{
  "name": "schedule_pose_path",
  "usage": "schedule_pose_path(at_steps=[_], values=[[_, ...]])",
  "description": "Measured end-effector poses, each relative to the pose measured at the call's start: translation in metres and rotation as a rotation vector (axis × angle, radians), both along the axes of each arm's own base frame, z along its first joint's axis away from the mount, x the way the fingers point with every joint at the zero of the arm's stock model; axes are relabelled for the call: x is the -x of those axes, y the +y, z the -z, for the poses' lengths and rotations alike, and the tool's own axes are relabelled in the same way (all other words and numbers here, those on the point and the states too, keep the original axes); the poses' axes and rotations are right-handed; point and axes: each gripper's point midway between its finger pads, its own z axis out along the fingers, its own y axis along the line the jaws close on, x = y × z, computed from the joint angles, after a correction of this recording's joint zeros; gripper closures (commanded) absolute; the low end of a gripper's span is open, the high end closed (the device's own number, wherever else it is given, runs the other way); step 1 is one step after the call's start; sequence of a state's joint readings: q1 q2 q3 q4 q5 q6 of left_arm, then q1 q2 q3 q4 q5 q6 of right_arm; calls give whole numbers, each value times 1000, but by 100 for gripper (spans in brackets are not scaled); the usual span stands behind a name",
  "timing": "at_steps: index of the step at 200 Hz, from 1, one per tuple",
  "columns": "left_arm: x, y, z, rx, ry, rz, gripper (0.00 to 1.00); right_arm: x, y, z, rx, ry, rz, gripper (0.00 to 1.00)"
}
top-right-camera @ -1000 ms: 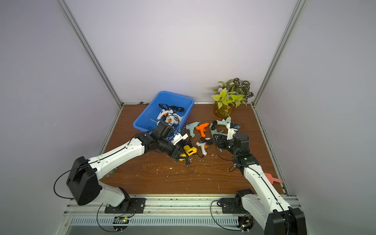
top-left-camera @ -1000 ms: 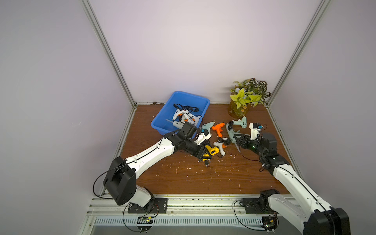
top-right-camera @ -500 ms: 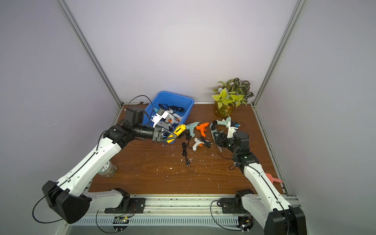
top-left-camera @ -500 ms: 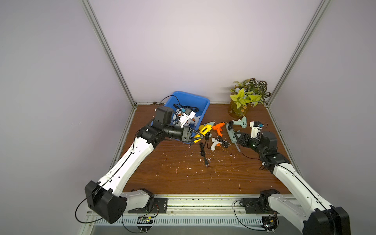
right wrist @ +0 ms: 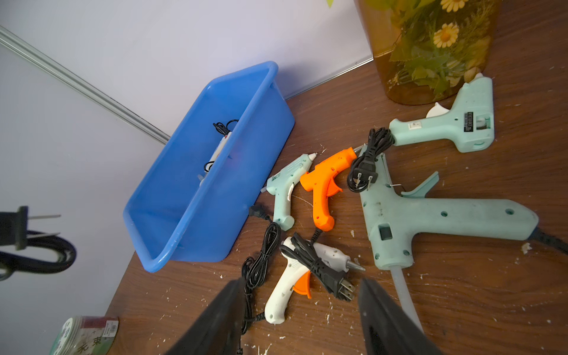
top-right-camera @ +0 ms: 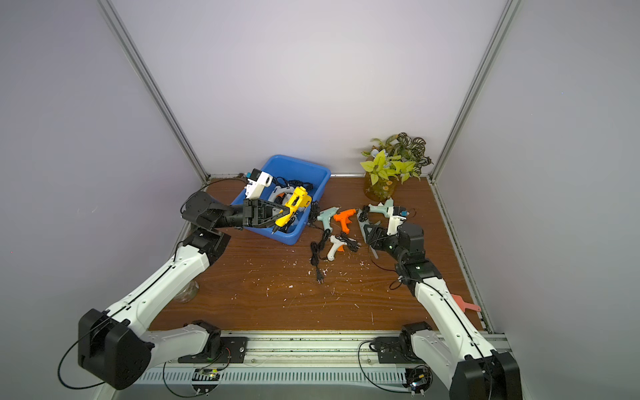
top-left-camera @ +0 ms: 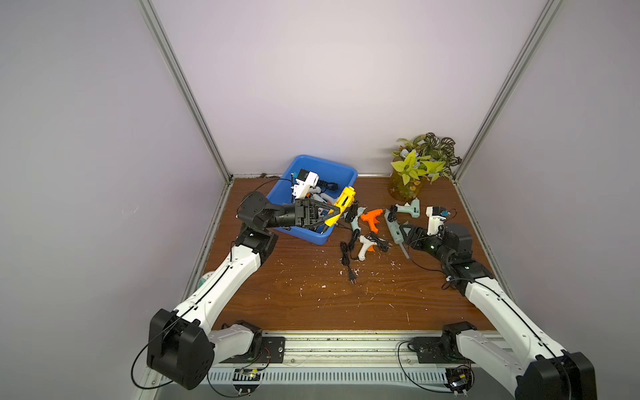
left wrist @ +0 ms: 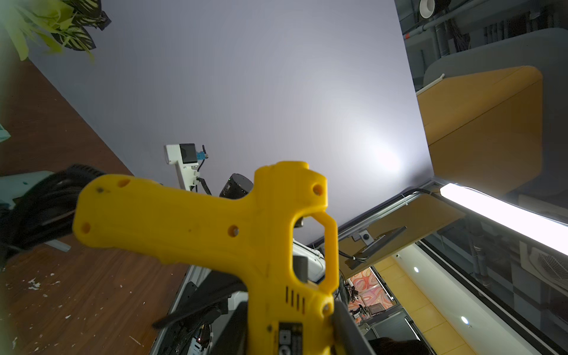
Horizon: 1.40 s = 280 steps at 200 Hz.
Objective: Put the hot melt glue gun into the storage box
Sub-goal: Place the hot melt adhesive gun in the storage box.
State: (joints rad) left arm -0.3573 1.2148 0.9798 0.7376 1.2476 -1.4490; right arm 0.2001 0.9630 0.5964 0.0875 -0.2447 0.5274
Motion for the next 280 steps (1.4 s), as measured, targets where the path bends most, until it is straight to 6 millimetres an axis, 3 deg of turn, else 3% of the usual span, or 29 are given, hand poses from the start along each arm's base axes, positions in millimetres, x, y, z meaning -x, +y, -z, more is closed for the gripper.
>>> schedule_pose_path(at_steps=[37,57,74,96,123,152,179,233,280], values=[[-10,-2,-6,-47,-55,-48,100,-1,2,-4,-7,-15,-10,35],[-37,0,-26,-121,-151,-214,100,0,3,-7,-13,-26,-18,34],[-64,13,-41,-198,-264,-425,100,2,4,-9,-16,-33,-22,34],[-94,36,-36,-322,-343,-659,100,3,4,-12,-18,-43,-22,35],[-136,55,2,-514,-339,-824,100,3,3,-10,-12,-38,-22,34],[-183,66,63,-735,-282,-904,100,3,3,-10,-11,-37,-22,35],[-211,75,114,-899,-239,-935,100,3,3,-10,-11,-36,-21,34],[-241,89,184,-1089,-166,-971,100,3,0,-8,-4,-31,-6,35],[-237,90,236,-1115,-86,-955,100,2,-1,-7,1,-28,5,35]])
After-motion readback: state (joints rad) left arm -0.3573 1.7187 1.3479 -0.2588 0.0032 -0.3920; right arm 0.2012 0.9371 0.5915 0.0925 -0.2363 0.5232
